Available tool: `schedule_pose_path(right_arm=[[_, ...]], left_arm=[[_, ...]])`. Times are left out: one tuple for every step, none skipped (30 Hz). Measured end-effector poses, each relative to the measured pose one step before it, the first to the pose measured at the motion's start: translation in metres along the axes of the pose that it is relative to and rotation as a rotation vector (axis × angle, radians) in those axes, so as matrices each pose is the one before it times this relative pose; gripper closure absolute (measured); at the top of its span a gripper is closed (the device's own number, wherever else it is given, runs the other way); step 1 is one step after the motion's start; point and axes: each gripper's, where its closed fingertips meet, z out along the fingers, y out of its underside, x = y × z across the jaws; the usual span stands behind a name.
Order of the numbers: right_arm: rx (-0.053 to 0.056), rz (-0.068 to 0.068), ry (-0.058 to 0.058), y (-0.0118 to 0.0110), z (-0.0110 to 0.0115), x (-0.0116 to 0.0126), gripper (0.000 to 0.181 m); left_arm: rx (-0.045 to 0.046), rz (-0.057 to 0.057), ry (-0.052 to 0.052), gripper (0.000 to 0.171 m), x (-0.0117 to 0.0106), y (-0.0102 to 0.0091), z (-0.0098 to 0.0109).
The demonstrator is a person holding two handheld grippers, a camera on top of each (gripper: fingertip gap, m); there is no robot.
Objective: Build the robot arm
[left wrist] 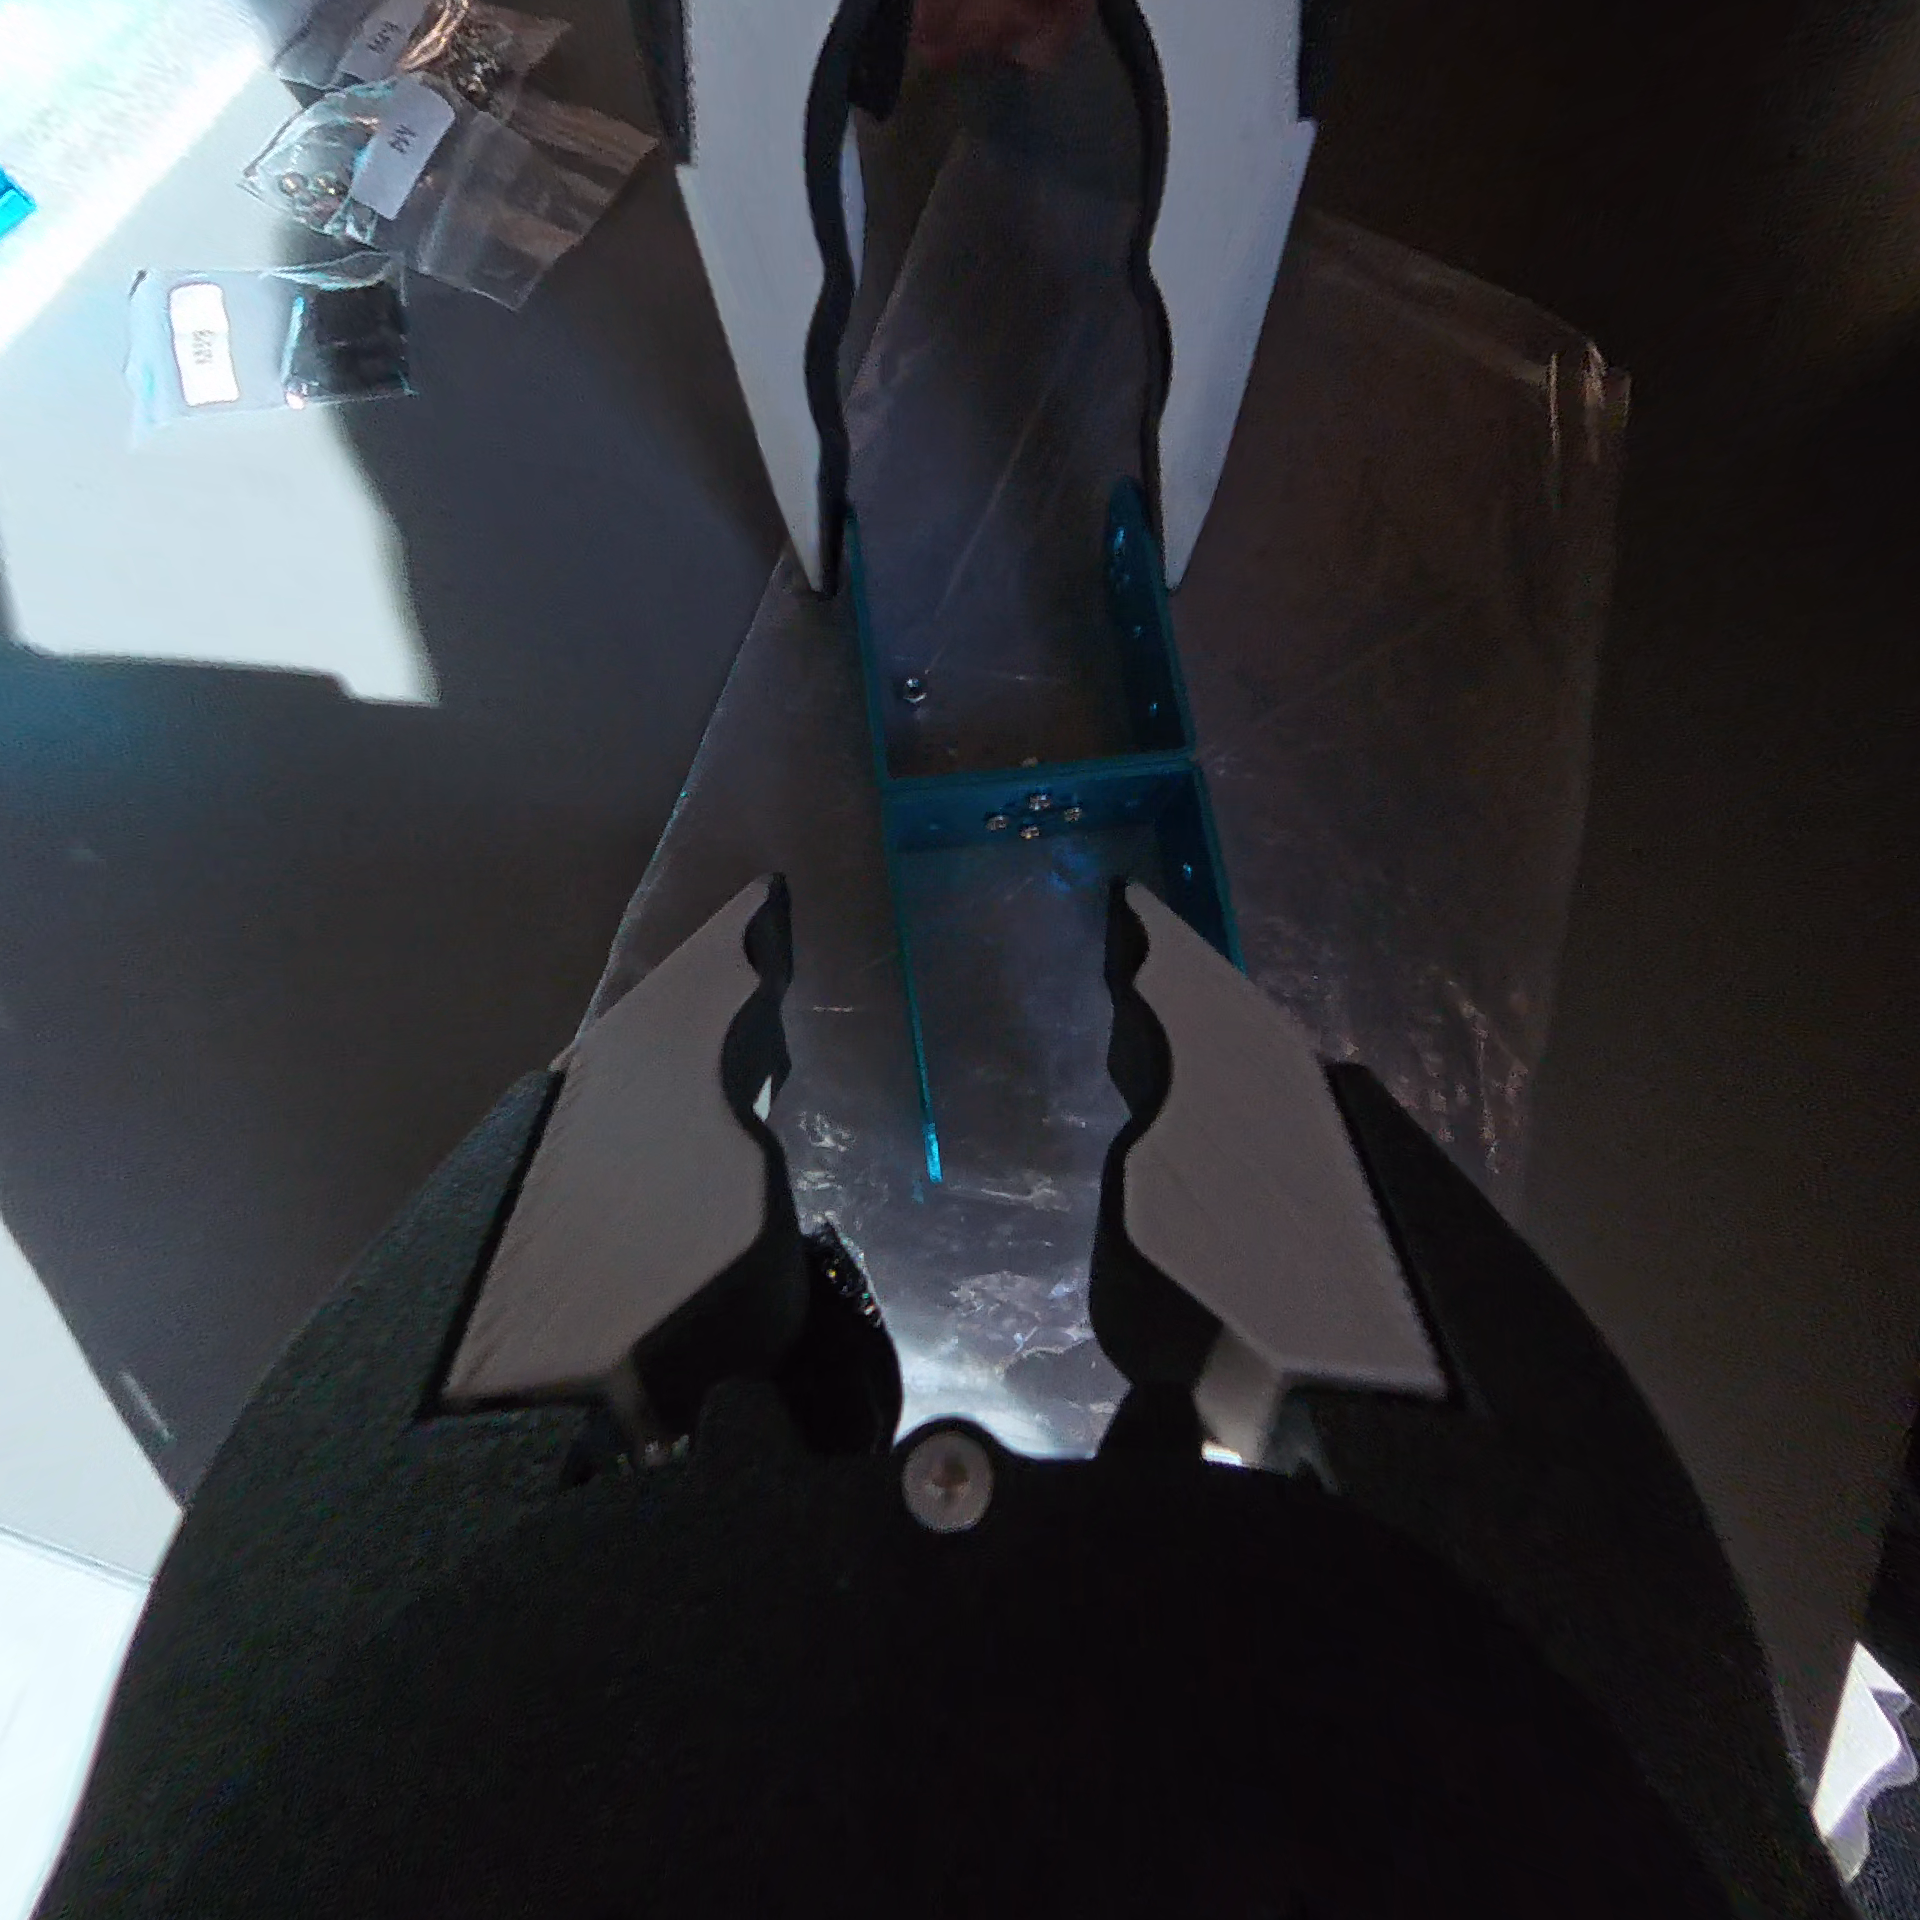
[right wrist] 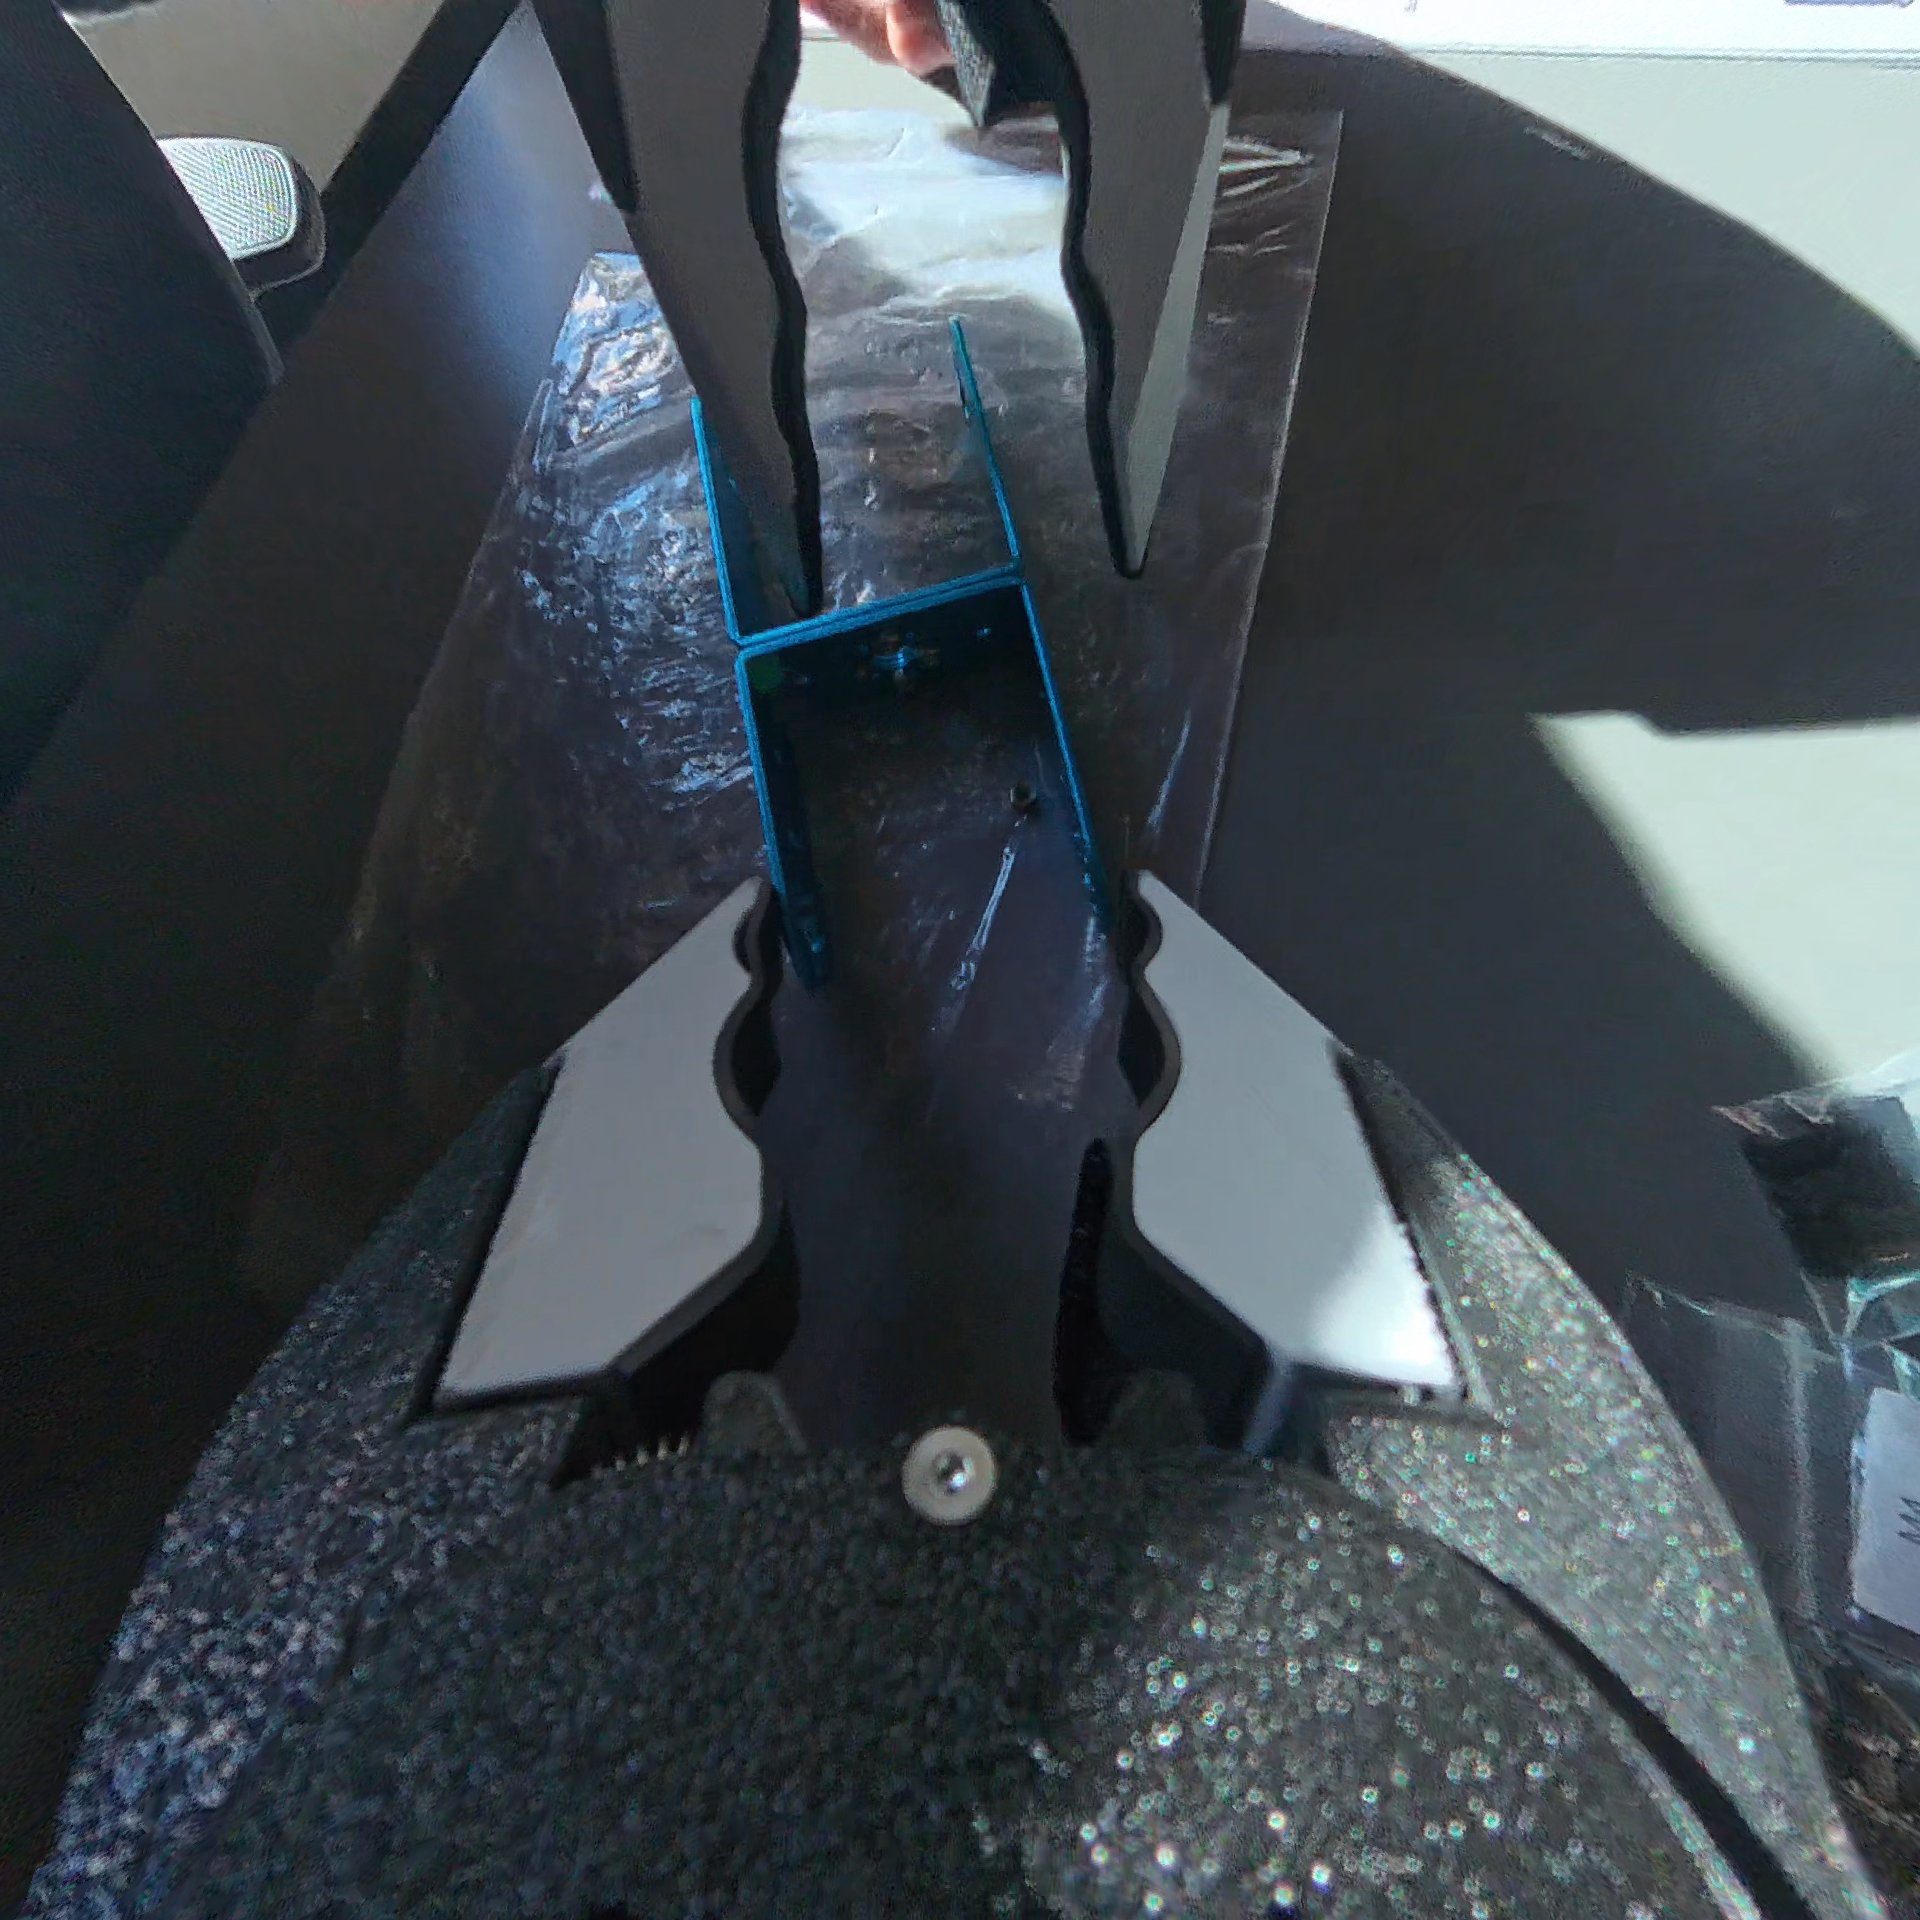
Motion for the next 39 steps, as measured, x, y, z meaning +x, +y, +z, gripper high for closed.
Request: schedule_pose_path(right_arm=[[0.0127, 0.0079, -0.0079, -0.00403, 0.00160, -0.00308, 0.115], [0.0015, 0.0081, 0.0011, -0.00292, 0.00240, -0.00146, 0.116], [-0.0079, 0.0014, 0.0046, -0.00177, 0.00276, -0.00115, 0.118], [-0.0048, -0.0063, 0.0028, -0.00236, 0.00259, -0.00194, 0.119], [0.0016, -0.0064, 0.0072, -0.00365, 0.00223, -0.00127, 0.118], [0.0027, -0.0075, 0.0047, -0.00357, 0.00234, -0.00151, 0.119], [-0.0002, -0.0039, -0.0036, -0.00311, 0.00261, -0.00200, 0.120], [-0.0057, -0.0013, -0.0077, -0.00266, 0.00283, -0.00207, 0.119], [0.0039, -0.0020, 0.0012, -0.00425, 0.00255, -0.00051, 0.118], [0.0101, -0.0010, -0.0062, -0.00514, 0.00245, -0.00158, 0.121], [0.0041, 0.0009, -0.0208, -0.00394, 0.00239, -0.00354, 0.121], [-0.0003, 0.0007, -0.0172, -0.00269, 0.00052, -0.00240, 0.117], [-0.0036, -0.0048, 0.0046, -0.00036, -0.00287, 0.00175, 0.116], [-0.0004, -0.0132, 0.0089, 0.00135, -0.00656, 0.00333, 0.116], [-0.0008, -0.0042, 0.0128, 0.00255, -0.00907, 0.00526, 0.119], [-0.0083, 0.0008, 0.0092, 0.00454, -0.00986, 0.00510, 0.130], [-0.0171, -0.0090, 0.0033, 0.00626, -0.00859, 0.00337, 0.142], [-0.0261, -0.0122, 0.0246, 0.00700, -0.00557, 0.00452, 0.148], [-0.0243, -0.0224, 0.0228, 0.00534, -0.00229, 0.00162, 0.153], [-0.0134, -0.0301, -0.0030, 0.00169, 0.00066, -0.00457, 0.158], [-0.0071, -0.0351, -0.0122, -0.00144, 0.00278, -0.00749, 0.160], [-0.0102, -0.0349, 0.0093, -0.00216, 0.00442, -0.00399, 0.159], [-0.0194, -0.0258, 0.0167, -0.00054, 0.00568, -0.00144, 0.160], [-0.0255, -0.0074, 0.0241, 0.00143, 0.00633, 0.00211, 0.159], [-0.0230, 0.0072, 0.0170, 0.00244, 0.00605, 0.00327, 0.158], [-0.0158, 0.0179, -0.0064, 0.00236, 0.00525, 0.00120, 0.157], [0.0076, 0.0302, -0.0198, -0.00094, 0.00251, 0.00050, 0.157], [0.0183, 0.0352, -0.0121, -0.00291, -0.00001, 0.00203, 0.157], [0.0094, 0.0187, -0.0162, -0.00175, -0.00049, 0.00023, 0.157], [0.0085, 0.0069, 0.0012, -0.00200, -0.00063, 0.00147, 0.158], [0.0100, -0.0013, -0.0012, -0.00257, -0.00020, 0.00030, 0.159], [0.0081, 0.0014, -0.0153, -0.00247, 0.00053, -0.00188, 0.161], [-0.0024, 0.0092, -0.0096, -0.00099, 0.00147, -0.00017, 0.162], [-0.0181, 0.0109, -0.0035, 0.00165, 0.00219, 0.00119, 0.163], [-0.0269, 0.0090, -0.0017, 0.00348, 0.00250, 0.00152, 0.163], [-0.0007, 0.0075, 0.0117, -0.00041, -0.00002, 0.00316, 0.170], [-0.0096, 0.0058, -0.0057, 0.00127, 0.00018, 0.00055, 0.172], [0.0022, 0.0100, -0.0103, -0.00049, -0.00017, -0.00019, 0.173], [-0.0034, 0.0079, -0.0034, -0.00008, 0.00005, 0.00074, 0.174]], left_arm=[[0.00954, -0.0094, 0.0048, 0.112, 0.00015, -0.00102, 0.00011], [0.01848, -0.0166, 0.0206, 0.114, 0.00216, -0.00202, -0.00101], [0.01658, -0.0203, 0.0201, 0.118, 0.00161, -0.00126, -0.00175], [0.00999, -0.0140, 0.0203, 0.120, 0.00170, 0.00043, -0.00195], [0.00390, -0.0067, 0.0129, 0.123, 0.00119, 0.00154, -0.00178], [0.00023, -0.0027, 0.0123, 0.127, 0.00202, 0.00180, -0.00198], [-0.00259, 0.0031, 0.0020, 0.128, 0.00150, 0.00209, -0.00234], [-0.00227, 0.0073, -0.0157, 0.130, -0.00098, 0.00225, -0.00253], [0.00134, 0.0034, -0.0119, 0.130, -0.00080, 0.00202, -0.00258], [0.00204, -0.0044, -0.0027, 0.131, 0.00045, 0.00186, -0.00272], [0.00136, -0.0012, -0.0002, 0.132, 0.00101, 0.00227, -0.00245], [-0.00166, 0.0029, -0.0037, 0.132, 0.00056, 0.00265, -0.00208], [-0.00221, 0.0068, -0.0017, 0.132, 0.00135, 0.00234, -0.00215], [-0.00279, 0.0114, -0.0028, 0.132, 0.00120, 0.00211, -0.00209], [-0.00883, 0.0123, -0.0124, 0.132, -0.00077, 0.00277, -0.00169], [-0.00845, 0.0115, -0.0213, 0.133, -0.00318, 0.00298, -0.00126], [-0.01312, 0.0044, -0.0065, 0.134, -0.00162, 0.00387, -0.00070], [-0.01073, 0.0003, 0.0063, 0.140, 0.00022, 0.00314, -0.00083], [0.00249, 0.0042, 0.0009, 0.149, -0.00028, 0.00090, -0.00117], [0.00316, 0.0088, -0.0111, 0.158, -0.00154, 0.00042, -0.00155], [-0.00863, 0.0212, -0.0232, 0.170, -0.00271, 0.00225, -0.00157], [-0.00929, 0.0181, -0.0233, 0.171, -0.00241, 0.00220, -0.00109], [-0.00491, 0.0036, -0.0118, 0.171, -0.00107, 0.00109, -0.00152], [-0.00480, -0.0028, -0.0048, 0.171, -0.00031, 0.00145, -0.00158], [-0.00287, -0.0013, -0.0078, 0.170, -0.00066, 0.00166, -0.00150], [-0.00381, -0.0071, -0.0132, 0.171, -0.00174, 0.00204, -0.00164], [-0.00355, -0.0129, -0.0093, 0.171, -0.00132, 0.00213, -0.00170], [0.00147, -0.0082, -0.0075, 0.171, -0.00079, 0.00145, -0.00182], [0.00371, -0.0013, -0.0089, 0.170, -0.00045, 0.00139, -0.00170], [0.00124, -0.0032, -0.0075, 0.170, -0.00012, 0.00159, -0.00132], [0.00022, -0.0055, -0.0069, 0.170, 0.00013, 0.00129, -0.00094], [-0.00024, -0.0014, -0.0046, 0.170, 0.00064, 0.00109, -0.00074], [-0.00520, 0.0042, -0.0068, 0.170, 0.00043, 0.00142, -0.00076], [-0.00506, 0.0055, -0.0114, 0.170, -0.00001, 0.00086, -0.00096], [-0.00488, 0.0084, -0.0209, 0.166, -0.00124, 0.00032, -0.00066], [-0.00402, 0.0128, -0.0294, 0.160, -0.00269, -0.00004, -0.00050], [-0.00258, 0.0105, -0.0250, 0.154, -0.00228, -0.00066, -0.00014], [-0.00057, 0.0042, -0.0147, 0.149, -0.00109, -0.00098, 0.00045], [-0.00152, 0.0002, -0.0125, 0.144, -0.00145, -0.00106, 0.00064]])
